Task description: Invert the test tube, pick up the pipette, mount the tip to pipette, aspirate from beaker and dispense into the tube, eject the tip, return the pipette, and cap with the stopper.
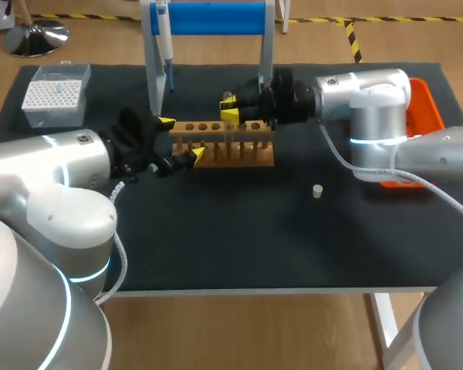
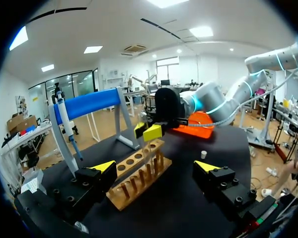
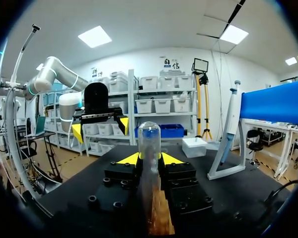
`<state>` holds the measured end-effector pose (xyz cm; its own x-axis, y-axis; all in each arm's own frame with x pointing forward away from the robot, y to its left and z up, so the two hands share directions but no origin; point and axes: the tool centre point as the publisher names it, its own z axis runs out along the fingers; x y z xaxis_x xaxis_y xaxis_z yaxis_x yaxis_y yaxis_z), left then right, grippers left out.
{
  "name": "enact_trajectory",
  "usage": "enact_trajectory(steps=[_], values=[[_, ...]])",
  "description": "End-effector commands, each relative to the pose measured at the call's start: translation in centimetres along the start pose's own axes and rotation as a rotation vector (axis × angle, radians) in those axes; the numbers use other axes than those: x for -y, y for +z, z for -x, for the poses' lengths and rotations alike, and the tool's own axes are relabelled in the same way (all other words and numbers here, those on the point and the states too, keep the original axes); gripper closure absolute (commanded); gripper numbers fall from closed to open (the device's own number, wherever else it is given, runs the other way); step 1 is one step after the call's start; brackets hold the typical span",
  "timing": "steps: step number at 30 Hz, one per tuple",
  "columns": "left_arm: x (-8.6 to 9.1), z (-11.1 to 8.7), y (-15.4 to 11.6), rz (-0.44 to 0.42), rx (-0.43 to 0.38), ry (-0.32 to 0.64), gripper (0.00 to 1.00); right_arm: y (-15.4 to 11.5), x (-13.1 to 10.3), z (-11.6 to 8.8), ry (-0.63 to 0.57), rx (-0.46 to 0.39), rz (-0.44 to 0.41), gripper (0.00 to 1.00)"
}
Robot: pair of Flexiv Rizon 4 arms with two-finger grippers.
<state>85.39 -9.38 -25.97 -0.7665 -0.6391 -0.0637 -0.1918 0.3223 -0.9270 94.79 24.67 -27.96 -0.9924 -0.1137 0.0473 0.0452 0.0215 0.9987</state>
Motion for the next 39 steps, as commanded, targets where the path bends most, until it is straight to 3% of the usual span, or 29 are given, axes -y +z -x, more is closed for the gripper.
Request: enact_trajectory(steps=[1,39], values=[[-0.1,0.1,-0.1,-0.004,-0.004,0.0,0.0,-0.1,-0.2,0.2,0.01,-0.007,0.003,1.0],[-0.1,0.1,-0.1,-0.004,-0.004,0.0,0.0,-0.5,-4.2,-0.7,-0.017,0.003,0.004,1.0]])
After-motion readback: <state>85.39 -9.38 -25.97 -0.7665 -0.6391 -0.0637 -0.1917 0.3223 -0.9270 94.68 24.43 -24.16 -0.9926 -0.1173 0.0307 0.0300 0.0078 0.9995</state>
